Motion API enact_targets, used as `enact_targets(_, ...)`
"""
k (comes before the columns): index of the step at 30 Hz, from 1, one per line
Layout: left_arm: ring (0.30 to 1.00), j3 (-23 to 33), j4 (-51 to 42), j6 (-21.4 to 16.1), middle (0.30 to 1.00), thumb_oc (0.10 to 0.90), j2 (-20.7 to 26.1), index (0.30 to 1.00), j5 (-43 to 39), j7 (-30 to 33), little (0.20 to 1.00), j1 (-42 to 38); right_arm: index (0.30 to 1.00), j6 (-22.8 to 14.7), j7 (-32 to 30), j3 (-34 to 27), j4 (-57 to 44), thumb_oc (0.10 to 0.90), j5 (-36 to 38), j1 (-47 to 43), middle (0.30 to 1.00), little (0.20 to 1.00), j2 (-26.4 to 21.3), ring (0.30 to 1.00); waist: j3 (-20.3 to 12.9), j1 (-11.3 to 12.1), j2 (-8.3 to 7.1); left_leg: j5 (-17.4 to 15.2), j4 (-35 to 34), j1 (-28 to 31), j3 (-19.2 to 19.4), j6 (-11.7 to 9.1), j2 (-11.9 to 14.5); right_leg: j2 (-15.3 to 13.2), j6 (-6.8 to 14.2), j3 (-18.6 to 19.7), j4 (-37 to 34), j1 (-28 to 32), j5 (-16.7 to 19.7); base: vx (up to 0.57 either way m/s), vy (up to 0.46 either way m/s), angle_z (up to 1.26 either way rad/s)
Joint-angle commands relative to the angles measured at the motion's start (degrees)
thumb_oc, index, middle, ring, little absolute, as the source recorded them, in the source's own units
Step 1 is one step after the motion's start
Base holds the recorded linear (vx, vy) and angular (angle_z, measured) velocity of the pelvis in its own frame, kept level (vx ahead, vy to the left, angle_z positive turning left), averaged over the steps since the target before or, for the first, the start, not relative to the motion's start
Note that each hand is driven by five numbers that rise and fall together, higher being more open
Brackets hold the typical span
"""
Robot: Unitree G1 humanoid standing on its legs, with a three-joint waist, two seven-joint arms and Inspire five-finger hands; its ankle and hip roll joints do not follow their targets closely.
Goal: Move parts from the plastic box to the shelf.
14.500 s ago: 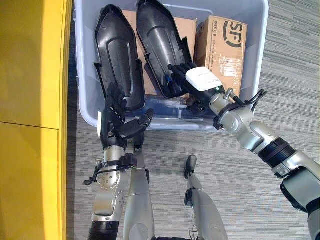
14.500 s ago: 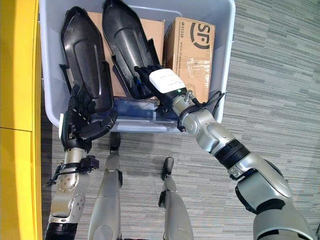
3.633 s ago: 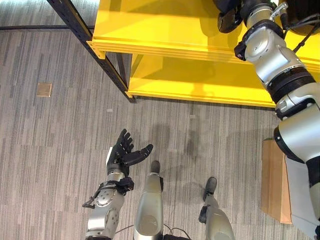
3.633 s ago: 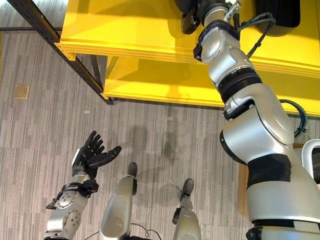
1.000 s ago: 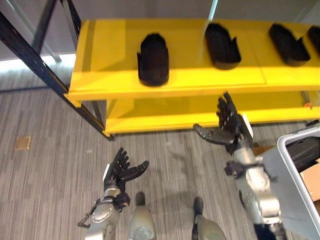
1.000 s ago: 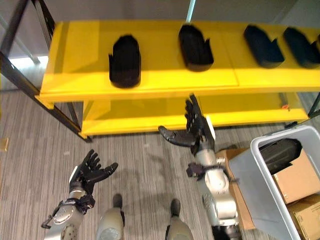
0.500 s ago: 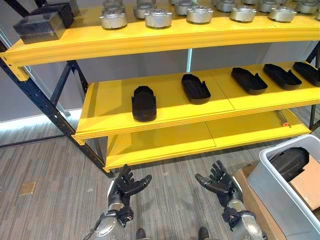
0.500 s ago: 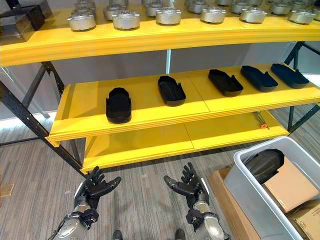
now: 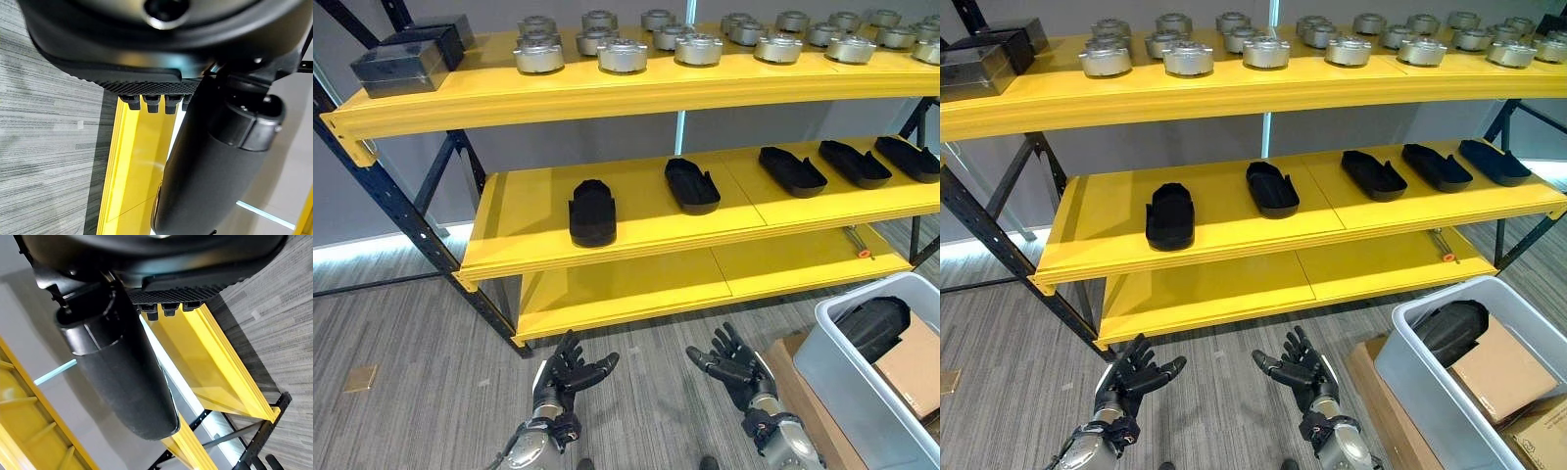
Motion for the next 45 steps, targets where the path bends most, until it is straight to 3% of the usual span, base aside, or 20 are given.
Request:
enact_targets(1,1.0,1.7,-5.9,-5.7,1.0,0.9,1.0,1.0,0.4,-2.3,1.0,-3.3,1.0,-4.9,2.5,-3.1,-8.7,0.9,0.5,-4.1,1.0,1.0,-0.5,1.0,3.9,1.0,0.5,-2.1,3.1,2.5,-1.7,4.4,-0.2,0.3,-2.9,-1.1,6.6,1.2,-0.2,0.09,-0.15,0.01)
enact_targets(2,1.0,1.7,-6.4,-5.6,1.0,0.9,0.7,1.0,0.2,-2.5,1.0,-2.4,1.0,-4.7,2.7,-2.8,-9.2,0.9,0.5,-3.7,1.0,1.0,-0.9,1.0,4.7,1.1,0.26,-1.4,7.5,1.4,-2.2,4.3,-0.1,0.3,-3.2,-0.9,6.6,1.1,0.2,0.03,-0.175,0.0)
enact_targets(3,1.0,1.0,-6.6,-5.4,1.0,0.9,0.7,1.0,0.5,-2.8,1.0,-1.5,1.0,-4.8,2.7,-2.5,-9.2,0.9,0.4,-3.3,1.0,1.0,-1.0,1.0,6.5,1.4,-0.28,-2.6,17.9,-2.0,-2.9,4.2,0.0,0.2,-3.6,-0.9,7.2,1.8,-0.2,-0.11,-0.28,-0.07)
enact_targets(4,1.0,0.7,-7.0,-5.3,1.0,0.9,0.5,1.0,0.3,-3.0,1.0,-1.6,1.0,-5.0,2.4,-2.1,-9.6,0.9,0.4,-3.6,1.0,1.0,-2.0,1.0,9.1,2.2,-1.44,-3.7,27.8,-8.5,-5.0,3.7,-1.9,-0.8,-3.9,-1.3,7.5,1.9,0.7,-0.16,-0.264,-0.01)
enact_targets(5,1.0,-0.2,-7.2,-5.3,1.0,0.9,0.2,1.0,0.1,-3.1,1.0,-1.7,1.0,-5.1,2.0,-1.0,-9.7,0.9,0.2,-4.1,1.0,1.0,-3.0,1.0,12.0,3.3,-1.51,-5.2,35.9,-13.2,-7.6,2.9,-5.4,-1.0,-4.5,-1.0,7.8,2.7,1.2,-0.13,-0.17,0.2)
enact_targets(6,1.0,-0.3,-7.1,-5.3,1.0,0.9,0.9,1.0,0.1,-3.2,1.0,-1.8,1.0,-5.2,1.9,-0.3,-9.6,0.9,-0.1,-4.7,1.0,1.0,-3.5,1.0,12.9,3.9,-1.53,-5.7,36.4,-14.6,-8.1,2.9,-6.3,-0.6,-4.8,-0.5,7.4,3.6,0.9,0.16,-0.062,0.24)
enact_targets(7,1.0,0.3,-7.1,-5.3,1.0,0.9,0.5,1.0,-0.1,-3.4,1.0,-1.6,1.0,-5.5,1.3,-1.0,-10.2,0.9,-0.3,-5.1,1.0,1.0,-4.1,1.0,13.4,4.7,-1.34,-6.8,26.9,-17.2,-6.3,3.2,-2.6,-0.3,-4.8,-0.1,5.1,6.8,0.7,0.22,-0.018,-0.09)
enact_targets(8,1.0,0.3,-7.1,-5.3,1.0,0.9,0.5,1.0,-0.1,-3.4,1.0,-1.6,1.0,-5.5,1.2,-1.0,-10.2,0.9,-0.3,-5.1,1.0,1.0,-4.1,1.0,13.4,4.7,-1.41,-6.3,26.3,-17.0,-6.2,3.2,-2.7,-0.4,-4.8,-0.1,4.9,6.8,1.0,0.29,0.055,-0.49)
enact_targets(9,1.0,0.1,-7.0,-5.4,1.0,0.9,1.0,1.0,-0.2,-3.5,1.0,-1.6,1.0,-5.5,1.2,-1.3,-10.3,0.9,-0.3,-5.0,1.0,1.0,-4.8,1.0,13.1,4.9,-0.97,-5.5,15.1,-17.0,-5.1,3.6,-1.8,-0.1,-4.6,0.3,3.9,8.2,0.8,0.2,0.101,-0.69)
enact_targets(10,1.0,0.4,-7.4,-5.4,1.0,0.9,1.7,1.0,-0.2,-3.5,1.0,-1.3,1.0,-5.5,1.1,-1.4,-11.0,0.9,-0.2,-4.7,1.0,1.0,-5.7,1.0,12.9,5.1,-0.73,-3.9,8.4,-17.1,-5.1,3.4,-0.8,0.0,-4.1,0.5,3.8,8.6,1.1,0.3,0.182,-0.48)
enact_targets(12,1.0,1.6,-7.7,-4.9,1.0,0.9,1.3,1.0,-0.1,-3.5,1.0,-0.3,1.0,-5.2,1.6,-1.3,-10.9,0.9,0.3,-4.0,1.0,1.0,-4.8,1.0,11.7,5.5,-0.6,-2.3,4.8,-14.9,-6.1,2.0,0.1,-0.2,-4.6,1.8,3.8,10.0,0.5,0.3,0.244,-0.41)
enact_targets(13,1.0,1.4,-7.2,-5.1,1.0,0.9,1.5,1.0,0.0,-3.4,1.0,-0.6,1.0,-5.3,1.9,-0.8,-9.8,0.9,-0.4,-4.2,1.0,1.0,-5.1,1.0,11.4,5.8,-0.67,-1.1,7.8,-15.7,-7.2,1.1,0.2,-1.0,-5.2,2.3,4.1,10.9,0.5,0.31,0.275,-0.59)
enact_targets(15,1.0,1.0,-6.3,-5.2,1.0,0.9,2.6,1.0,0.5,-3.4,1.0,-1.9,1.0,-5.4,2.3,-0.5,-9.4,0.9,-0.8,-4.3,1.0,1.0,-4.8,1.0,10.8,5.9,-1.33,-0.1,11.3,-16.2,-5.7,0.0,0.7,-2.0,-5.3,2.3,4.8,10.0,0.9,0.21,0.234,-0.7)
enact_targets(18,1.0,1.1,-5.8,-5.9,1.0,0.9,5.3,1.0,0.9,-2.6,1.0,-3.1,1.0,-5.5,2.8,-0.3,-9.3,0.9,0.1,-3.9,1.0,1.0,-4.1,1.0,9.6,5.7,-2.76,-0.6,10.6,-15.1,-4.7,-0.5,-1.0,-4.4,-5.0,1.8,4.3,9.5,0.4,0.18,0.195,-0.22)
enact_targets(33,1.0,2.4,-4.0,-5.9,1.0,0.9,4.1,1.0,-0.7,-2.4,1.0,-0.7,1.0,-5.4,4.6,1.2,-8.2,0.9,-1.1,-2.4,1.0,1.0,-4.1,1.0,8.7,5.7,-3.83,-3.1,11.0,-10.1,-2.4,0.5,-1.2,-7.5,-4.3,-0.3,1.5,11.2,0.4,0.05,0.056,0.1)
enact_targets(38,1.0,2.9,-4.1,-6.2,1.0,0.9,3.2,1.0,-0.2,-2.1,1.0,-0.5,1.0,-6.1,3.9,1.7,-9.9,0.9,-2.2,-3.2,1.0,1.0,-4.8,1.0,8.8,6.5,-4.52,-3.3,15.4,-10.3,-3.1,0.1,-1.3,-8.4,-4.4,-0.5,1.9,11.3,1.1,0.04,0.083,-0.09)
enact_targets(42,1.0,2.6,-3.7,-6.2,1.0,0.9,3.5,1.0,0.2,-2.1,1.0,-0.8,1.0,-6.5,3.4,2.4,-10.0,0.9,-2.7,-4.1,1.0,1.0,-4.6,1.0,8.6,7.2,-4.2,-3.7,17.0,-9.9,-3.7,0.7,-2.8,-8.6,-4.8,1.0,6.1,11.0,1.6,0.08,0.211,-0.03)
enact_targets(43,1.0,1.7,-3.5,-5.8,1.0,0.9,4.2,1.0,0.7,-2.0,1.0,-0.9,1.0,-6.8,3.5,2.2,-11.0,0.9,-2.7,-3.6,1.0,1.0,-4.5,1.0,9.0,6.0,-2.45,-3.0,14.4,-6.7,-4.2,2.0,-4.8,-5.5,-5.0,5.2,17.9,6.0,1.9,0.14,0.363,0.04)
enact_targets(44,1.0,1.7,-3.5,-5.8,1.0,0.9,4.2,1.0,0.7,-2.0,1.0,-0.9,1.0,-6.8,3.5,2.2,-11.0,0.9,-2.7,-3.6,1.0,1.0,-4.5,1.0,8.8,6.1,-2.54,-3.3,14.2,-6.6,-4.0,1.9,-4.8,-5.6,-5.1,5.2,18.3,5.8,1.4,0.17,0.454,0.11)
enact_targets(45,1.0,1.3,-3.3,-5.8,1.0,0.9,3.9,1.0,0.5,-1.9,1.0,-1.3,1.0,-6.8,3.7,2.3,-11.4,0.9,-2.4,-3.2,1.0,1.0,-4.3,1.0,9.7,4.9,-1.15,-3.9,12.3,-3.7,-4.6,2.5,-5.5,-3.8,-5.5,6.0,24.1,3.2,0.4,0.11,0.323,0.18)
